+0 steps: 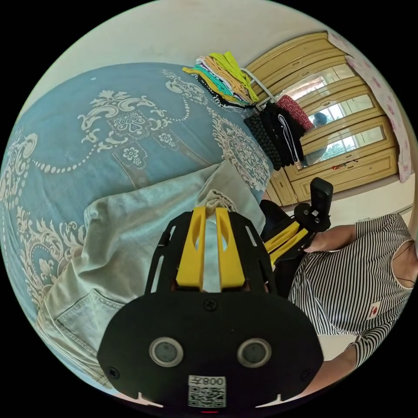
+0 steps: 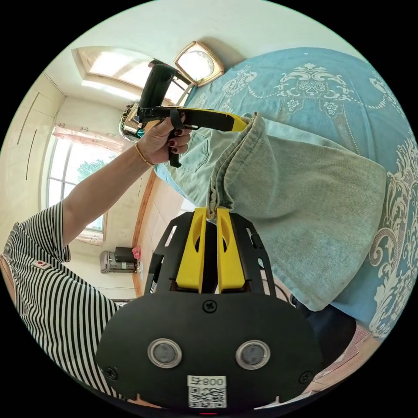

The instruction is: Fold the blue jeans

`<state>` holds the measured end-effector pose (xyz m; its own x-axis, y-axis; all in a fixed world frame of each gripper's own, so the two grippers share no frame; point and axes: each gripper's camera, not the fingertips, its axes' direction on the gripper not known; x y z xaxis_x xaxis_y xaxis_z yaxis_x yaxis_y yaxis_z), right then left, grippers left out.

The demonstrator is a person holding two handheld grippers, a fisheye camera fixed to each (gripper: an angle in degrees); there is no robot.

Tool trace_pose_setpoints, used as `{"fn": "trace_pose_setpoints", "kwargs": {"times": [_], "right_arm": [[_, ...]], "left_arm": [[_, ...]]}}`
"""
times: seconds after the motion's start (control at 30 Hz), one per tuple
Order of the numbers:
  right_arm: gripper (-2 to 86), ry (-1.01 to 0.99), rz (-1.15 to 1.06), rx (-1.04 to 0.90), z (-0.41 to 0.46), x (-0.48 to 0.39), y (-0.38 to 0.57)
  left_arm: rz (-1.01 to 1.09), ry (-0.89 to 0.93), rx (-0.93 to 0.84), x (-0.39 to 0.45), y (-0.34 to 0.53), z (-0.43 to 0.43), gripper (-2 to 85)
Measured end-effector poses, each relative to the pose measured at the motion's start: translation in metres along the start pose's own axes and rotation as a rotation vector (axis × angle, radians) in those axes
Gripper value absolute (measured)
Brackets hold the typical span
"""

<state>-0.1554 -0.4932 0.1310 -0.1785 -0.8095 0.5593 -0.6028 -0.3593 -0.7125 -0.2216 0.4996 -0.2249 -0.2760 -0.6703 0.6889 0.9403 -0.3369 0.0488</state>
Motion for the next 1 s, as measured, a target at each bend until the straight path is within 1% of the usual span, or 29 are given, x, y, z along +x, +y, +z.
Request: {"fn": "trace_pose_setpoints", "kwargs": {"times": [0.13, 0.3, 0.37, 0.43, 0.53, 0.7, 0.8, 0.87, 0.93, 0.97, 1.0], "right_arm": [[3.9, -0.001, 0.005, -0.063, 0.013, -0.013, -0.045], [3.3, -0.015, -0.019, -0.156, 0.031, -0.032, -0.091], [2.0, -0.049, -0.039, -0.216, 0.043, -0.043, -0.112], [1.2, -0.071, -0.059, -0.234, 0.047, -0.054, -0.124], [0.6, -0.049, -0.079, -0.241, 0.044, -0.074, -0.143], [0.2, 0.015, -0.082, -0.146, 0.006, -0.092, -0.172], [0.2, 0.074, -0.04, -0.109, -0.012, -0.092, -0.196], [0.1, 0.13, -0.026, -0.102, -0.014, -0.094, -0.217], [0.2, 0.217, -0.025, -0.155, -0.003, -0.097, -0.23], [0.1, 0.253, -0.028, -0.212, 0.01, -0.099, -0.237], [0.1, 0.266, -0.031, -0.226, 0.014, -0.101, -0.239]], "left_arm": [[-0.069, 0.02, 0.002, -0.039, 0.04, -0.007, 4.6], [-0.195, -0.051, -0.03, -0.074, 0.094, -0.02, 4.3], [-0.261, -0.07, 0.007, -0.082, 0.126, -0.035, 4.4], [-0.303, -0.068, 0.064, -0.083, 0.15, -0.048, 4.8], [-0.335, -0.018, 0.134, -0.067, 0.185, -0.06, 5.4], [-0.292, 0.033, 0.15, -0.005, 0.216, -0.051, 3.9], [-0.265, -0.001, 0.163, 0.037, 0.227, -0.048, 2.2], [-0.276, -0.073, 0.119, 0.061, 0.232, -0.043, 1.0], [-0.284, -0.16, 0.062, 0.074, 0.234, -0.038, 0.5], [-0.279, -0.177, 0.07, 0.084, 0.235, -0.04, 0.4], [-0.286, -0.181, 0.068, 0.088, 0.235, -0.041, 0.3]]}}
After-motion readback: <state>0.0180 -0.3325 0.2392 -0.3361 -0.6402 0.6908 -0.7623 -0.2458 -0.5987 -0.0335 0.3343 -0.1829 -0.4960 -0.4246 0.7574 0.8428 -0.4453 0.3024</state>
